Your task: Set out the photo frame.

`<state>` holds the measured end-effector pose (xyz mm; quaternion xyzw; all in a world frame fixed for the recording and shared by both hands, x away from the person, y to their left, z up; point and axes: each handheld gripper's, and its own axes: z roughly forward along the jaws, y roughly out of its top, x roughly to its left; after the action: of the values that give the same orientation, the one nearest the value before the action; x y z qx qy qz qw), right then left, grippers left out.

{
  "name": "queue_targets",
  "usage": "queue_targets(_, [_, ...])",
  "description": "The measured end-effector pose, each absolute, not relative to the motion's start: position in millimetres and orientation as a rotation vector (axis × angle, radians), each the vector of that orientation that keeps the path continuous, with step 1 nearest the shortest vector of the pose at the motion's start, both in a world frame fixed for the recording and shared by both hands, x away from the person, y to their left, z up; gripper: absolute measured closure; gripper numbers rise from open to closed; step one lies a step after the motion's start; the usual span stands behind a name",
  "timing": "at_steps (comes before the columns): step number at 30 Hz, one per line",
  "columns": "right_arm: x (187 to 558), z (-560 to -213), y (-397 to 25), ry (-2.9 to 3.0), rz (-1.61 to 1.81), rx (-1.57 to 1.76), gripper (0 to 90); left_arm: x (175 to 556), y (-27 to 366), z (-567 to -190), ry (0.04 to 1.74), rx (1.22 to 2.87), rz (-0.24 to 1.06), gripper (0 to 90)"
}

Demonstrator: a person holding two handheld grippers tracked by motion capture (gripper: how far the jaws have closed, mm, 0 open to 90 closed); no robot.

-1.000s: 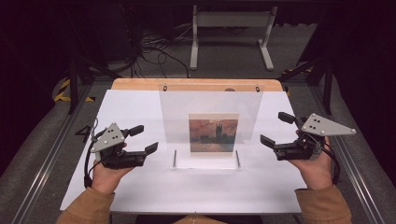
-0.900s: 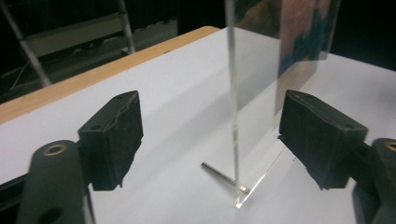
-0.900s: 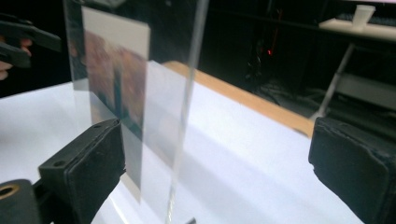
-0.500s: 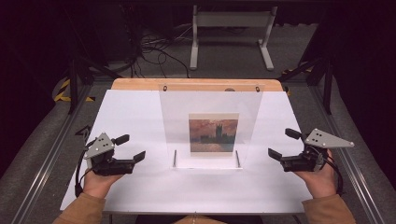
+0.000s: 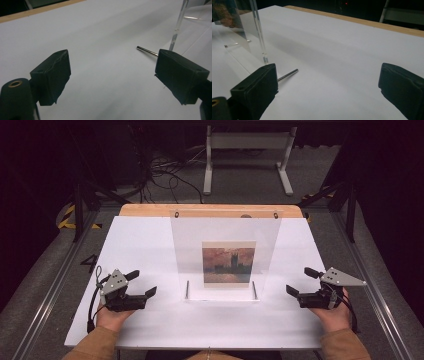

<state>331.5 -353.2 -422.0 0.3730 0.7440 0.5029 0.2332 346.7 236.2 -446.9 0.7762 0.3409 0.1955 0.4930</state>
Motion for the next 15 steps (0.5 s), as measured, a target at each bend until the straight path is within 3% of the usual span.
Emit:
queue_targets(7, [341,-451,-352,2.137,1.278,1.094,2.8,355,233,-466,0.918,1.942,0.454,13.0])
queue_targets(15, [343,-453,-349,2.148,1.241,1.116,2.7,357,233,-466,0.921,1.937,0.451,12.7])
